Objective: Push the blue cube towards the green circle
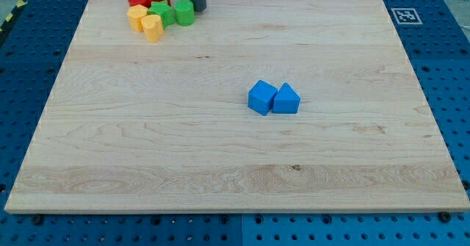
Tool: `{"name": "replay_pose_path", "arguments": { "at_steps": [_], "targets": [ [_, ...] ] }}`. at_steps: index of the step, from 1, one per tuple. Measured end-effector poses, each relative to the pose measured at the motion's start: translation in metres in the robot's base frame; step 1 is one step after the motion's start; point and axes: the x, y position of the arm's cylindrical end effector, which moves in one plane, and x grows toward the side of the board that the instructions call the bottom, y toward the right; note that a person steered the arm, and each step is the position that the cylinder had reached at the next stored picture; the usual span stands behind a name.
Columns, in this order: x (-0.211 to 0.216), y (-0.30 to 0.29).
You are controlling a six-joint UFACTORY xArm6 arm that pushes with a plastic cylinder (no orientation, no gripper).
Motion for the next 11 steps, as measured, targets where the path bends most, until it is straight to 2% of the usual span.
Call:
{"name": "replay_pose_path", "arguments": {
  "at_steps": [1, 2, 3, 4, 5, 6, 7, 10, 11],
  "targets": [
    [-0.002, 0.001],
    [0.000, 0.072],
    [0.048, 0.155],
    [0.138, 0.212],
    [0.226, 0.218],
    [0.276, 0.177],
    [0.273, 0.130],
    [0.233, 0.129],
    [0.215, 0.111]
  ]
}}
